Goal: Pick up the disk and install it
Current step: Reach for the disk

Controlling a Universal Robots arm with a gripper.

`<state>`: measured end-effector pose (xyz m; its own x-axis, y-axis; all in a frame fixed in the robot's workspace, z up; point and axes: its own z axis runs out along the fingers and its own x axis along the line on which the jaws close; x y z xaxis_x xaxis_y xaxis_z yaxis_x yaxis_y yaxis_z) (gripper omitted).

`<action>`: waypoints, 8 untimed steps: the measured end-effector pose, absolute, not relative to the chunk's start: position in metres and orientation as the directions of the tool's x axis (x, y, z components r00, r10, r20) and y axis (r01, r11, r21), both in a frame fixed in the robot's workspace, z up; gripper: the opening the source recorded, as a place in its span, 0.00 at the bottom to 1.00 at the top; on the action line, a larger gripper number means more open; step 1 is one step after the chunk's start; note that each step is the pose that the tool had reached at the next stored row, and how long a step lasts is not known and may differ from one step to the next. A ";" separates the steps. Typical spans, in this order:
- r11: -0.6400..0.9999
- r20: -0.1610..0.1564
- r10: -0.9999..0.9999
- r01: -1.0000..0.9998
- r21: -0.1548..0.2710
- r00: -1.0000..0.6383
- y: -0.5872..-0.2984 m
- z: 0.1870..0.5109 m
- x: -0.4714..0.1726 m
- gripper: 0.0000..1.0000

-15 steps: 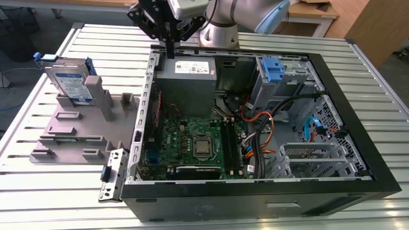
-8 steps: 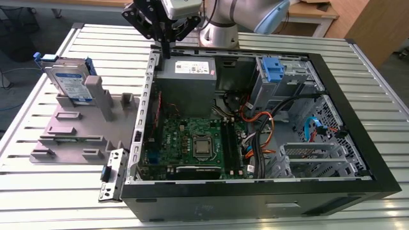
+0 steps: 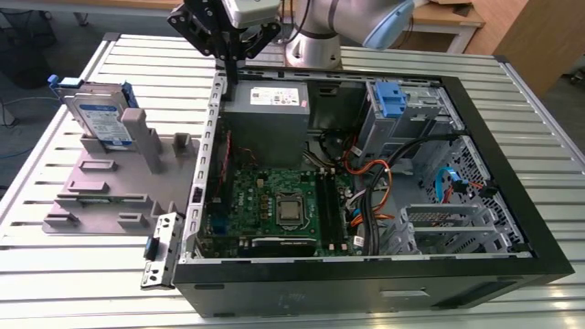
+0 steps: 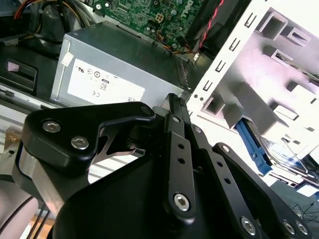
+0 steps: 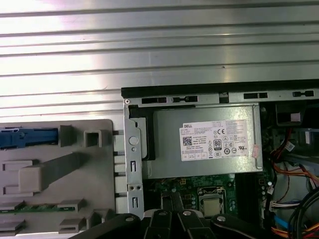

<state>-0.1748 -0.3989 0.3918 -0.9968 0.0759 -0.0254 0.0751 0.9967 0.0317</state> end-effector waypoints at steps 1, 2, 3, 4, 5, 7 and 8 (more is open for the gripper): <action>0.997 -0.025 0.076 0.075 0.032 -0.997 -0.399 0.392 -0.177 0.11; 0.997 -0.025 0.076 0.075 0.032 -0.997 -0.399 0.392 -0.179 0.11; 0.997 -0.025 0.076 0.075 0.032 -0.997 -0.399 0.392 -0.181 0.11; 0.997 -0.025 0.076 0.075 0.032 -0.997 -0.399 0.392 -0.184 0.11; 0.997 -0.025 0.076 0.075 0.032 -0.997 -0.399 0.392 -0.186 0.11; 0.997 -0.025 0.076 0.075 0.032 -0.997 -0.399 0.391 -0.190 0.11; 0.997 -0.025 0.076 0.075 0.032 -0.997 -0.399 0.391 -0.191 0.11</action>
<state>-0.1908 -0.3989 0.3914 -0.9968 0.0759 -0.0255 0.0751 0.9967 0.0317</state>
